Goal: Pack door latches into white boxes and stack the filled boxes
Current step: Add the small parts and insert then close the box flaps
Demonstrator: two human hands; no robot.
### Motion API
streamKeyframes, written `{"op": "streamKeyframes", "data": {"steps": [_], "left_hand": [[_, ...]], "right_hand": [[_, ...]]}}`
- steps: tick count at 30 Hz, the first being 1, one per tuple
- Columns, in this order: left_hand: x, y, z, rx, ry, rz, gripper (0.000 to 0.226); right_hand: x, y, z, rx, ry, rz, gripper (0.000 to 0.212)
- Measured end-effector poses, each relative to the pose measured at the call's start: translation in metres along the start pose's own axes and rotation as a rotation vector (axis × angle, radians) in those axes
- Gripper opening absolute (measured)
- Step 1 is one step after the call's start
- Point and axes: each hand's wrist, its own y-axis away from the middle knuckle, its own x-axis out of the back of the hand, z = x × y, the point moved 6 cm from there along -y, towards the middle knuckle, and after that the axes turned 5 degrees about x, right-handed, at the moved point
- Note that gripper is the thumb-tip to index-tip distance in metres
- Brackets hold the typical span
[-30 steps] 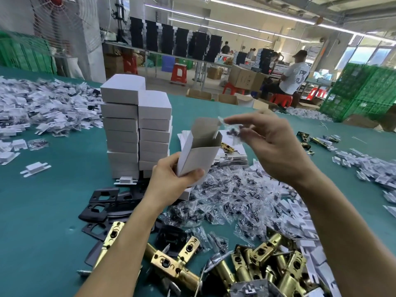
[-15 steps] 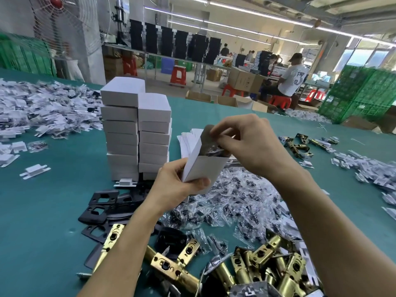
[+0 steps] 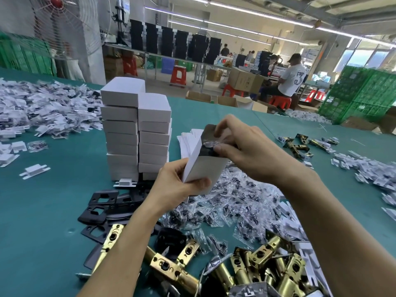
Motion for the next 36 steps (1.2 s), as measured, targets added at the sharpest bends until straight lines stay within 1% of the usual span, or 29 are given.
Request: {"op": "streamKeyframes", "data": {"steps": [3,7,11,15,18,20,23,25,29,30,32,34,35,36], "left_hand": [[-0.001,0.001,0.000,0.008,-0.003,-0.010,0.042],[0.001,0.001,0.000,0.020,-0.001,-0.011,0.044],[0.001,0.003,0.001,0.023,-0.005,-0.020,0.044],[-0.002,0.002,0.001,0.028,0.002,-0.060,0.041],[-0.008,0.002,0.000,0.040,0.017,-0.102,0.041],[-0.010,0.002,-0.001,0.044,0.026,-0.111,0.039],[-0.007,0.002,-0.003,0.047,0.025,-0.092,0.037],[-0.006,0.001,-0.002,0.044,0.026,-0.086,0.037],[-0.007,0.002,0.000,0.029,0.055,-0.098,0.037],[-0.007,0.002,0.000,0.030,0.061,-0.103,0.037],[-0.008,0.002,-0.002,0.032,0.069,-0.114,0.036],[-0.008,0.002,-0.003,0.037,0.080,-0.115,0.036],[-0.008,0.002,-0.004,0.042,0.091,-0.114,0.036],[-0.008,0.002,-0.004,0.049,0.102,-0.112,0.037]], "right_hand": [[-0.002,-0.004,0.001,0.019,0.073,0.030,0.014],[-0.002,-0.002,0.001,0.079,0.014,0.097,0.007],[0.001,0.002,0.005,0.091,0.050,0.107,0.008],[0.001,0.003,0.006,0.069,0.024,0.024,0.018],[0.000,0.004,0.011,0.017,0.098,-0.011,0.023],[0.000,0.004,0.012,0.004,0.118,-0.001,0.022],[-0.001,0.008,0.009,0.041,0.124,0.017,0.017],[-0.003,0.010,0.007,0.062,0.094,-0.029,0.021],[-0.008,0.014,0.008,0.007,0.037,-0.145,0.031],[-0.011,0.015,0.008,0.000,0.057,-0.172,0.033],[-0.018,0.018,0.011,-0.012,0.143,-0.212,0.029],[-0.022,0.022,0.016,-0.010,0.223,-0.179,0.027],[-0.022,0.023,0.018,0.008,0.234,-0.111,0.027],[-0.020,0.025,0.020,0.033,0.213,0.002,0.028]]}}
